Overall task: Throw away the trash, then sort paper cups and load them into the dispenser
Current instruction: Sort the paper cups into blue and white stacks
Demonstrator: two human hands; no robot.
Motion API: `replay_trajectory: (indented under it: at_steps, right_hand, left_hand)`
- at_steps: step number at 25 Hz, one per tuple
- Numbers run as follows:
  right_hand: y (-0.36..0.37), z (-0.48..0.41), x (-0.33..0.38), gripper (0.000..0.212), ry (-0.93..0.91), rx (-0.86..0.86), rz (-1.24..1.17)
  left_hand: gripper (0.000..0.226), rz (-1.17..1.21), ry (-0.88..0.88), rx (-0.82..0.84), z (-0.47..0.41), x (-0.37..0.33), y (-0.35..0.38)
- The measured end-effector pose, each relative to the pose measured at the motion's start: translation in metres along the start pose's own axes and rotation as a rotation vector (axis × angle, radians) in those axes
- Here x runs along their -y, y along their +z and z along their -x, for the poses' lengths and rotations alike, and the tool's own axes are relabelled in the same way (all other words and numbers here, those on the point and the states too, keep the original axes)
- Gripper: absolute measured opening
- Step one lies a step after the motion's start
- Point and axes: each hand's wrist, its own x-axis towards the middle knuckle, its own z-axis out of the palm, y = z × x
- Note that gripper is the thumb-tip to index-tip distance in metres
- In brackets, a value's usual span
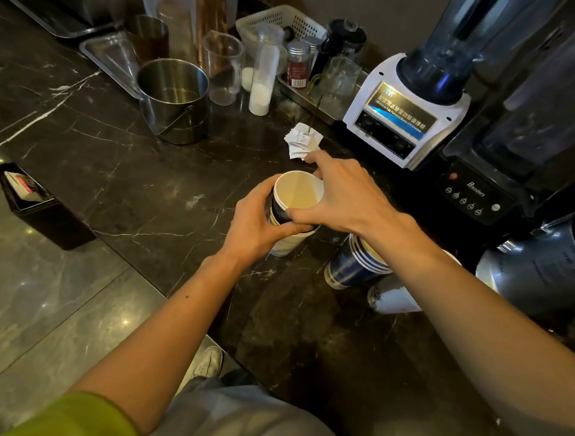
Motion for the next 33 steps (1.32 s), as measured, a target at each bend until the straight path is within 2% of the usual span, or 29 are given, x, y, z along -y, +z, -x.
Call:
replay_trajectory:
  at_steps: [3,5,7,11,13,17,20,24,27,33]
  right_hand:
    - [-0.001,-0.003,0.0,0.098,-0.019,0.005,0.033]
    - [-0.002,-0.002,0.001,0.09,-0.059,-0.009,0.081]
    - [-0.006,-0.003,0.004,0.07,-0.129,0.005,0.102]
    - [-0.009,-0.001,0.006,0.033,-0.224,0.16,0.182]
    - [-0.006,0.001,0.008,0.021,-0.254,0.183,0.248]
    - [0.005,0.007,0.018,0.02,-0.329,0.073,0.385]
    - [-0.001,0.016,0.022,0.017,-0.297,0.033,0.376]
    - [-0.056,0.02,0.025,0.023,-0.237,-0.263,0.268]
    - [-0.088,0.036,0.011,0.024,-0.231,-0.37,0.21]
    - [-0.104,0.113,-0.043,0.022,0.003,-0.74,-0.087]
  left_hand:
    - [0.08,-0.011,-0.004,0.008,-0.001,0.001,-0.001]
    - [0.083,-0.015,0.004,0.006,-0.002,0.003,0.0]
    - [0.081,-0.014,0.004,0.002,-0.002,0.003,0.0]
    - [0.079,-0.049,0.02,-0.019,-0.003,0.002,0.003]
    - [0.077,-0.061,0.015,-0.032,-0.004,0.002,0.004]
    - [0.075,-0.079,-0.013,-0.037,-0.007,0.003,-0.001]
    - [0.076,-0.07,-0.005,-0.038,-0.005,0.001,-0.002]
    - [0.077,-0.053,-0.001,-0.052,-0.002,0.002,-0.002]
    - [0.08,-0.03,0.013,-0.044,0.002,0.0,0.003]
    - [0.087,-0.038,-0.026,-0.045,0.006,0.003,0.013]
